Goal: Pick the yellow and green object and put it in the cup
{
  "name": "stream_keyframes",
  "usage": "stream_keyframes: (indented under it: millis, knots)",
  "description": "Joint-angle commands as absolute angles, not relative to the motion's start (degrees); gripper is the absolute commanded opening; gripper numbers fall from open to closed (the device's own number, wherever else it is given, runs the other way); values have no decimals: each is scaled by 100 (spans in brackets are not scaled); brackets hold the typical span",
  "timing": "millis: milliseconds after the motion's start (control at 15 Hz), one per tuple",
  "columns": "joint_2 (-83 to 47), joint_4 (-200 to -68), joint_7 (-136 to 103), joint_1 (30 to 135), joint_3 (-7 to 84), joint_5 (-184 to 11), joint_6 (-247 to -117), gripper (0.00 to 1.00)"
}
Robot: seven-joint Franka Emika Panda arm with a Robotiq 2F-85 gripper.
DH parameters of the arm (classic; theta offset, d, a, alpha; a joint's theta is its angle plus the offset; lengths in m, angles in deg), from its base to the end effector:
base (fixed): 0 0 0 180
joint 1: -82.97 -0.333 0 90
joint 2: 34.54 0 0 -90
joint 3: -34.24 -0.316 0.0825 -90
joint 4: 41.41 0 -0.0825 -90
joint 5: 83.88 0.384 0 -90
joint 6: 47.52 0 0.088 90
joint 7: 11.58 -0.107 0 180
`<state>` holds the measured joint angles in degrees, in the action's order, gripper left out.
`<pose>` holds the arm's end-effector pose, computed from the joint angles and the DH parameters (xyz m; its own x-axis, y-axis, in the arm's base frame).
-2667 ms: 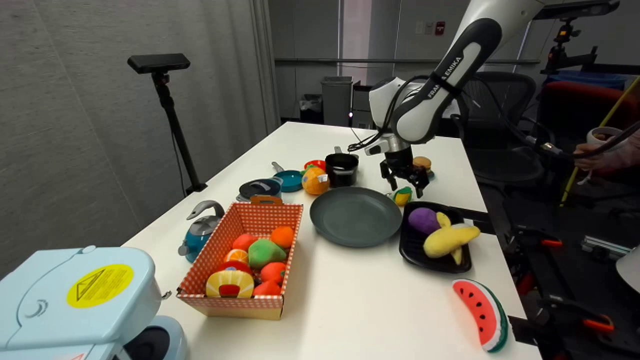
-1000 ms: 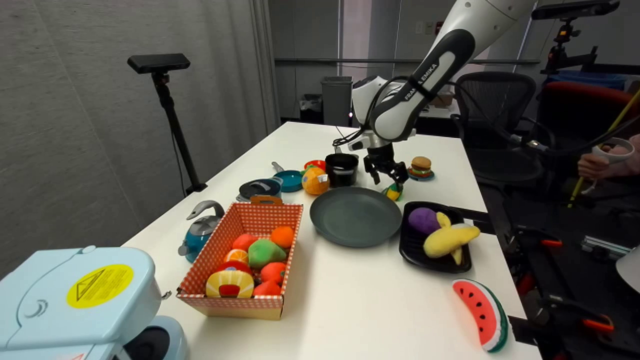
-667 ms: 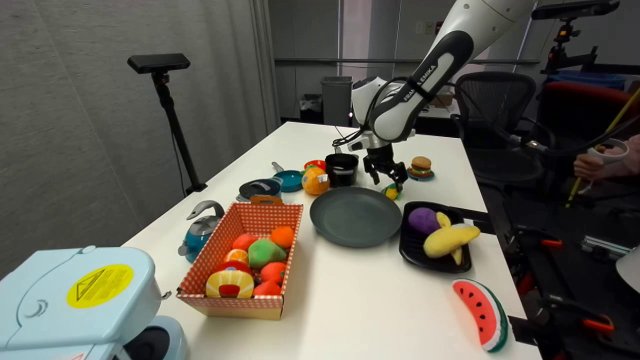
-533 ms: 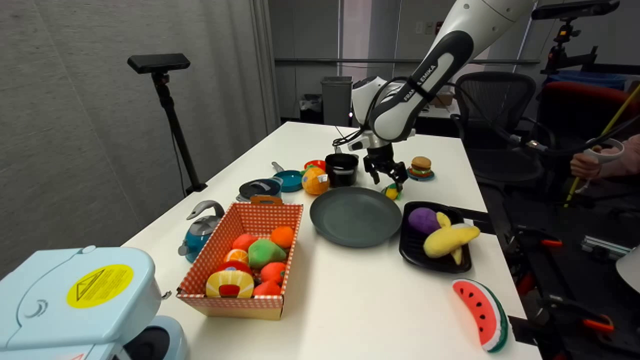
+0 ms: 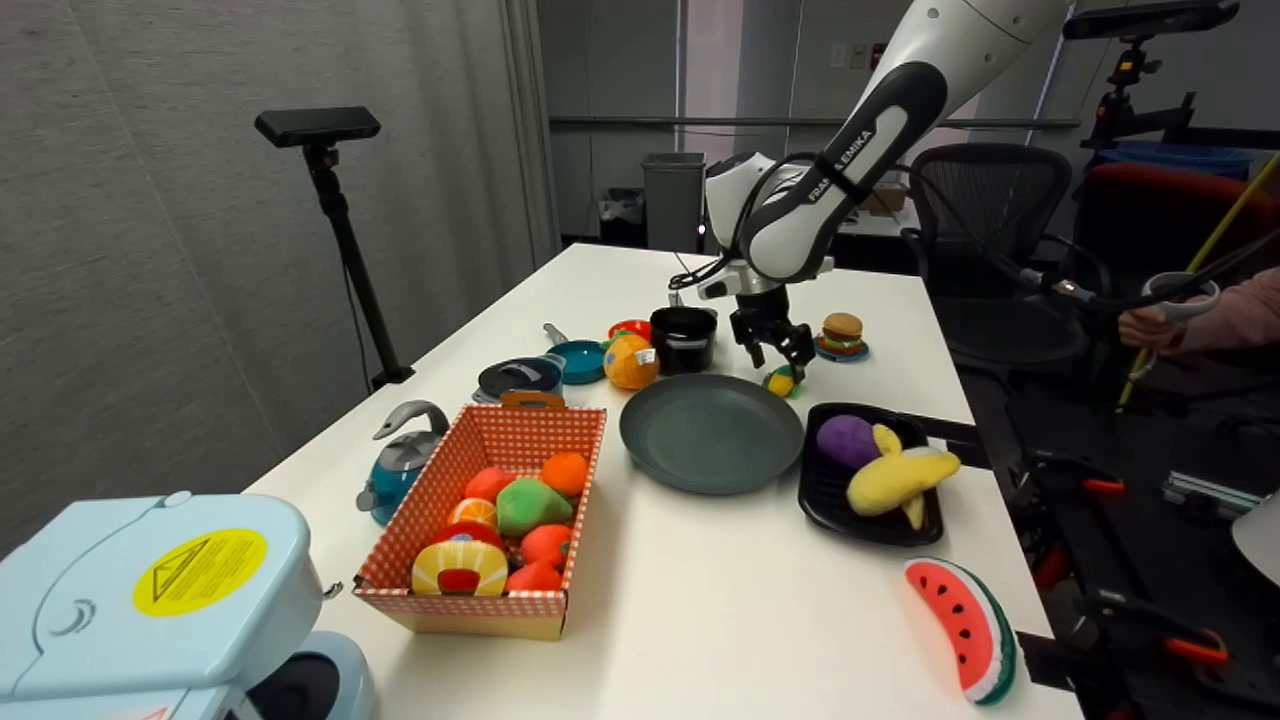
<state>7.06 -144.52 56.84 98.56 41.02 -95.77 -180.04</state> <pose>0.5778 -0.2394 0.1289 0.5196 0.8121 -0.2655 0.8131 -0.5654 -0.1385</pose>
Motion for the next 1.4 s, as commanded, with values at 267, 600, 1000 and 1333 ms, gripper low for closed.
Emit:
stream_keyframes:
  millis: [267,600,1000,1333]
  knots:
    - [786,-14287,5373,9887,4108,-9646,-17874,37]
    - [770,-14322,5115,9896,4108,-9576,-17933,22]
    - [723,-14425,4226,9948,4077,-9354,-18120,22]
    - [696,-14487,3427,9988,4049,-9219,-18267,22]
